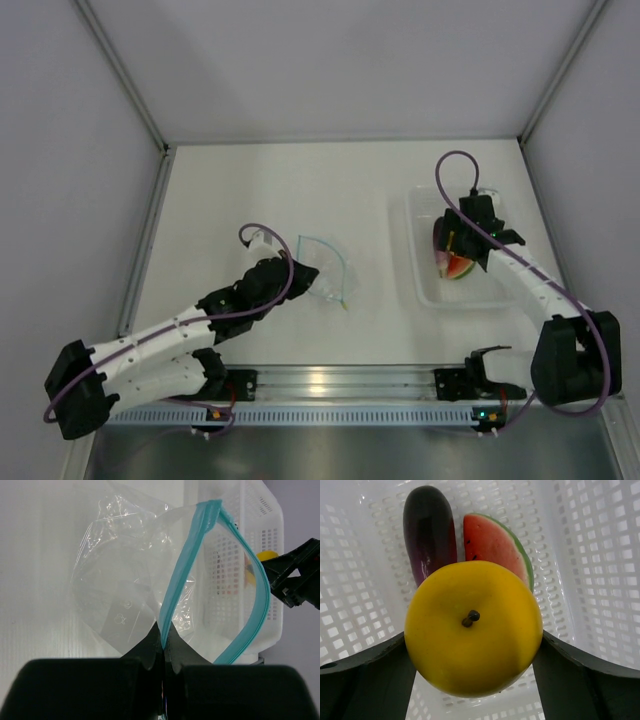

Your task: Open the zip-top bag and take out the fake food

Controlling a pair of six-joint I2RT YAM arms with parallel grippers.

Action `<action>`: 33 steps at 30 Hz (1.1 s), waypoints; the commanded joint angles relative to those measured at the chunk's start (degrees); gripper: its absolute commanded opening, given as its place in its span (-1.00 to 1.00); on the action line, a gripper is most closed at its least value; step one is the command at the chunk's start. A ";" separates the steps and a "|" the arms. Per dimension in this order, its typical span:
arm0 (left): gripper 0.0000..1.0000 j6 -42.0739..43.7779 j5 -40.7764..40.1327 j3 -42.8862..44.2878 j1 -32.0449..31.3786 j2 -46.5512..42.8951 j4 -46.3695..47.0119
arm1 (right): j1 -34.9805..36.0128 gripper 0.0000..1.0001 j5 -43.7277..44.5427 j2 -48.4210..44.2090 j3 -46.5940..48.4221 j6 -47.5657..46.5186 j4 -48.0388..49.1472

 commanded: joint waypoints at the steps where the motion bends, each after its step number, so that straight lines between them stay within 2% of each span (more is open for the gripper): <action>1: -1.00 2.26 -1.31 2.09 0.33 -1.35 -1.63 | -0.93 0.78 0.27 -0.53 0.33 0.64 3.14; 3: -1.00 2.69 -1.48 2.35 0.67 -1.27 -2.07 | -0.93 0.99 0.36 -0.89 0.59 0.82 2.71; 11: -1.00 9.19 -6.93 8.49 3.74 -0.04 -11.73 | -0.93 0.99 -2.27 -7.03 1.20 1.17 -0.45; 16: -1.00 15.61 -6.75 14.38 11.48 2.25 -18.49 | -0.93 0.99 -8.76 -14.66 2.17 1.17 -3.53; 21: -1.00 20.18 -7.81 18.78 18.76 7.08 -22.28 | -0.93 0.99 -13.60 -21.27 3.92 0.56 -6.96; 28: -1.00 24.66 -11.68 23.88 24.75 14.20 -24.75 | -0.93 0.99 -17.74 -28.21 7.18 -0.32 -11.35; 33: -1.00 29.23 -10.98 30.10 28.53 23.77 -24.84 | -0.93 0.99 -19.50 -31.47 7.18 -0.15 -12.76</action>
